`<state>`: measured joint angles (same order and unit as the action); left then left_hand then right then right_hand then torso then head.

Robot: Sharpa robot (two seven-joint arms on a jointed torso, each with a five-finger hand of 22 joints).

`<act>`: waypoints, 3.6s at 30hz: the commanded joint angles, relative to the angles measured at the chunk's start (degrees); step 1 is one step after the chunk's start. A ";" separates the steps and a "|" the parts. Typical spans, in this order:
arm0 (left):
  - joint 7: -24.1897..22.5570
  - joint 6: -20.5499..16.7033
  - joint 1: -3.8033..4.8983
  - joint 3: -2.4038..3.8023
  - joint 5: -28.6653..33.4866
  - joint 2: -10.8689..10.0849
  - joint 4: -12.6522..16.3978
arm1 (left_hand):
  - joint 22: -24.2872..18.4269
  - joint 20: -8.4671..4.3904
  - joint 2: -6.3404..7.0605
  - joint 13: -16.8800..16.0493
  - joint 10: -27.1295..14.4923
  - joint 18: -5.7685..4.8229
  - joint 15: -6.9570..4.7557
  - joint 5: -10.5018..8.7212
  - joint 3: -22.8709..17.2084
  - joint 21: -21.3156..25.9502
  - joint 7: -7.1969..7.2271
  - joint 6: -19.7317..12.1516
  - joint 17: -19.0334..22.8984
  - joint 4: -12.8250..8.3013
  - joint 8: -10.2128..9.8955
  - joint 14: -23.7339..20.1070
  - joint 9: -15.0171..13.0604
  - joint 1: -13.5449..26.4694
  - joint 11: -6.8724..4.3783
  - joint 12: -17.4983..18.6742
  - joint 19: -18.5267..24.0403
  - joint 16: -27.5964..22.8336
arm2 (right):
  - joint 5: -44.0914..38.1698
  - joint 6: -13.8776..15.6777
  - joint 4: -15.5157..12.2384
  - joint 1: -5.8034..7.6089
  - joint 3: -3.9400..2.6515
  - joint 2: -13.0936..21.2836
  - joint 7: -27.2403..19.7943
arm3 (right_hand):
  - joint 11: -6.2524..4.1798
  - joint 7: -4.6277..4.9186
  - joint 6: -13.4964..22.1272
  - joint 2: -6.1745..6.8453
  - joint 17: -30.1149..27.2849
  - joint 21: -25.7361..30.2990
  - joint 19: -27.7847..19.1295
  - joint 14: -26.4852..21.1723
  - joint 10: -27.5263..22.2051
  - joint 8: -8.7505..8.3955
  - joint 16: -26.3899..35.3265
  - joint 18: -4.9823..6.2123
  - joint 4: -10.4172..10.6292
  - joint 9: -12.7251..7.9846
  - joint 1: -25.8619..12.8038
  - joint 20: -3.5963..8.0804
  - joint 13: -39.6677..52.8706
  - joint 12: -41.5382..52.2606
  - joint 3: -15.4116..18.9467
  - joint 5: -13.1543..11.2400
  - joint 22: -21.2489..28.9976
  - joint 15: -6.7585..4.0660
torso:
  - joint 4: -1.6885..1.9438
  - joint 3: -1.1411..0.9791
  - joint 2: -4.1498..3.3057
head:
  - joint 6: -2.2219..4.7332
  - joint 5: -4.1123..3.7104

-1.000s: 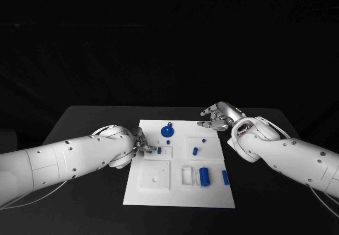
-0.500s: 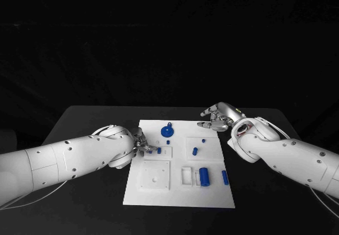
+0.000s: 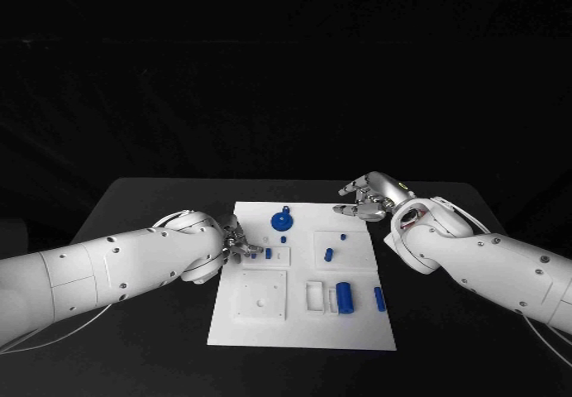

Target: Assemble the parts on the task board

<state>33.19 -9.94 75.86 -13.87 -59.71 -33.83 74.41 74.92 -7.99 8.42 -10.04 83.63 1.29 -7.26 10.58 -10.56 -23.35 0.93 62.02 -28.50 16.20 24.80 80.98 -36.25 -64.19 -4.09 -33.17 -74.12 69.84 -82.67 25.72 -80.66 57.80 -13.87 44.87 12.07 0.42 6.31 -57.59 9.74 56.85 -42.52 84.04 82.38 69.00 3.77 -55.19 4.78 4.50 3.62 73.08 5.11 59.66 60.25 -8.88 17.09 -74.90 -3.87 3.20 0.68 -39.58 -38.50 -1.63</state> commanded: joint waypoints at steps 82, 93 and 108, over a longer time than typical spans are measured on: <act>-34.26 -5.71 0.82 0.25 -24.70 8.59 -9.73 | -3.44 6.55 -5.66 6.72 -14.73 1.36 6.91 0.29 4.06 19.24 -6.00 4.65 16.38 -28.78 -21.20 -10.99 32.54 -15.60 8.19 29.89 8.93 -31.80 | 42.63 -3.17 8.00 1.72 -0.02 -1.03 -23.75 | 8.21 3.14 3.67 -3.73 -53.38 38.54 -31.07 -20.74 -9.40 -0.39 51.60 0.04 -11.48 -0.23 -0.57 -13.85 -56.30 -56.39 -7.91 5.56 71.15 11.91 | -0.07 0.08 -0.53 | 1.32 -1.51; -34.00 -4.86 0.00 0.15 -26.06 9.69 -11.45 | 1.33 5.79 -5.76 6.76 -18.44 1.97 6.11 1.16 4.32 17.62 -6.06 2.59 13.47 -29.06 -21.20 -9.56 32.63 -16.05 8.65 29.90 6.23 -25.27 | 42.75 -2.75 7.64 2.02 -0.02 -0.96 -24.29 | 8.41 3.29 4.65 -3.91 -53.39 38.54 -31.51 -21.12 -9.83 -0.42 51.62 0.10 -11.52 -0.26 -0.44 -14.02 -56.30 -56.34 -6.61 5.73 71.16 12.18 | -0.14 0.13 -0.75 | 1.27 -1.63; -34.49 -4.25 -1.07 0.13 -26.57 10.87 -13.74 | 1.46 4.91 -6.19 6.78 -18.14 2.01 5.24 1.33 2.23 11.61 -5.86 2.30 12.55 -29.76 -21.23 -8.88 32.66 -15.34 8.16 29.92 6.05 -18.36 | 41.80 -2.46 6.14 2.13 -0.03 -0.76 -24.21 | 8.67 3.43 5.37 -4.00 -53.39 38.52 -31.74 -21.24 -10.02 -0.43 51.63 0.07 -11.68 -0.28 -0.35 -14.07 -56.30 -56.33 -6.44 6.31 71.16 12.45 | -0.13 0.12 -0.81 | 0.93 -1.82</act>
<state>-0.49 -14.94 74.90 -13.76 -85.57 -23.16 60.80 74.94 -2.89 2.54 -3.31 65.32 2.20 -1.70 11.73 -8.13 -11.71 -4.86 64.54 -16.01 -13.61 3.82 72.06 -3.66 -79.58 4.39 -3.44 -68.38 51.35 -40.17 23.66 -74.19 59.91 -13.87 44.10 -11.27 9.01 9.85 -52.62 5.96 3.52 -3.96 52.72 61.39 59.37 3.64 -3.87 4.82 -6.98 3.42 72.78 -9.03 3.42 4.12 -15.14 23.30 -3.83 8.50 3.04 0.79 -40.42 -37.51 -3.41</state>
